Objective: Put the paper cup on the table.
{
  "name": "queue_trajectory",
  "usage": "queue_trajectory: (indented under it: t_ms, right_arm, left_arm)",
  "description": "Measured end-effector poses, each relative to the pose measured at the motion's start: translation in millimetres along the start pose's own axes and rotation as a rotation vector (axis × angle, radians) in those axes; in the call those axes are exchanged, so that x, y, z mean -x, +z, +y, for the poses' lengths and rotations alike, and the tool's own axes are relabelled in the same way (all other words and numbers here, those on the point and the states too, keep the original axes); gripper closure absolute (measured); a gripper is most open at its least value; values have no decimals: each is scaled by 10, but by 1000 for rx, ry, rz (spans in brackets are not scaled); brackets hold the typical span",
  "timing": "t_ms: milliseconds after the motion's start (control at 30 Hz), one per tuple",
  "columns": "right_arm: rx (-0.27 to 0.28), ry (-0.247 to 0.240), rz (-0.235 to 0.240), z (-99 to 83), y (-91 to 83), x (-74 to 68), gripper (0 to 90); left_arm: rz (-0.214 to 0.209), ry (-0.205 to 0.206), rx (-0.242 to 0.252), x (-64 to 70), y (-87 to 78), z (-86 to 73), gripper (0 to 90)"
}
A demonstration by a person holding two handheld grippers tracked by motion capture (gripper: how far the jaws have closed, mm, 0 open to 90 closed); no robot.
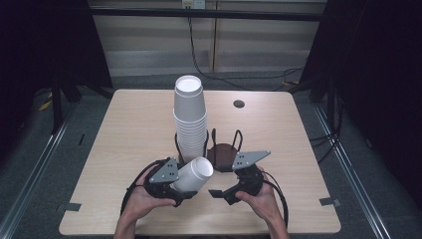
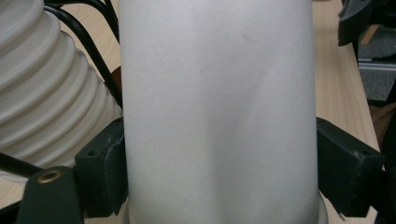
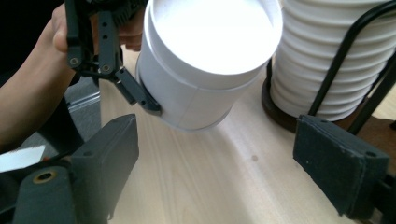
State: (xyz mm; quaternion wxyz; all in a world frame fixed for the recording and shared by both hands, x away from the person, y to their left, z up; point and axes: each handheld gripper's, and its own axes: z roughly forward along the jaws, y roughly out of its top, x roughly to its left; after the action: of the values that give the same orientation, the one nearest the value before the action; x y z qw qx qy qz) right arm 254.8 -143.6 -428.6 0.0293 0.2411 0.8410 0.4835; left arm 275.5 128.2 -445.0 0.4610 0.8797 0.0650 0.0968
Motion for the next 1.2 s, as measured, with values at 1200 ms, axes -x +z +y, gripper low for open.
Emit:
queue_trajectory:
  t_ms: [1200]
  right_arm:
    - [-364, -73, 75, 261, 85, 45, 170]
  left_arm:
    - [-39, 172, -271, 59, 61, 245, 164]
